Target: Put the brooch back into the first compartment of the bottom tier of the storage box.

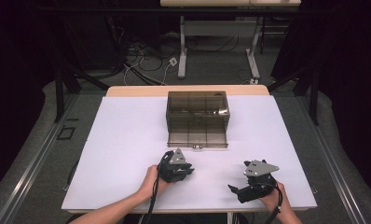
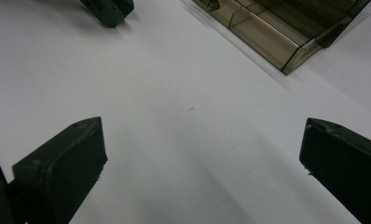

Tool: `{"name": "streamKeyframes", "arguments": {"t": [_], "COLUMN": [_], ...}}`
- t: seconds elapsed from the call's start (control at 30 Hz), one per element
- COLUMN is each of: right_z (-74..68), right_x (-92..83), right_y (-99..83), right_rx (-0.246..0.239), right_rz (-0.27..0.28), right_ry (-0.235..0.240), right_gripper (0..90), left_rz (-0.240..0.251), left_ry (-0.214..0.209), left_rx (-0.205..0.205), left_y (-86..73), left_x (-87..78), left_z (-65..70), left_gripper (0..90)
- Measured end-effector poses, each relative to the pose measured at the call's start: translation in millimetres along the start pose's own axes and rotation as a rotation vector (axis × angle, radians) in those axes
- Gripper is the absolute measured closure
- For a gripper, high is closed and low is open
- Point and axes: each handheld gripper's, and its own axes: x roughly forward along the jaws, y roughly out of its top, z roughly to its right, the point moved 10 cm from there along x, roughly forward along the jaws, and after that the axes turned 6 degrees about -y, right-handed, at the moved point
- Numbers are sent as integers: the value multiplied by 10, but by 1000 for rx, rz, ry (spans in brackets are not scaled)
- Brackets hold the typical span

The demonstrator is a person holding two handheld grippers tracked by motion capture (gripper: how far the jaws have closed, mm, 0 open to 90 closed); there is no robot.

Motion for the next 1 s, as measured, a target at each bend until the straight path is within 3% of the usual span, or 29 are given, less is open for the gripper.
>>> {"name": "streamKeyframes", "arguments": {"t": [0.2, 0.9, 1.0], "right_z": [6, 23, 27], "right_x": [2, 0, 6], "right_y": [2, -6, -8], "right_rx": [2, 19, 4], "right_rz": [6, 1, -2], "right_ry": [-3, -17, -12], "right_gripper": [0, 0, 0], "left_rz": [1, 44, 45], "left_ry": [-16, -1, 2], "left_rx": [10, 7, 12], "left_y": [-4, 23, 26], "left_x": [-11, -73, -84], "left_z": [32, 46, 31], "left_gripper": [770, 770, 770]}}
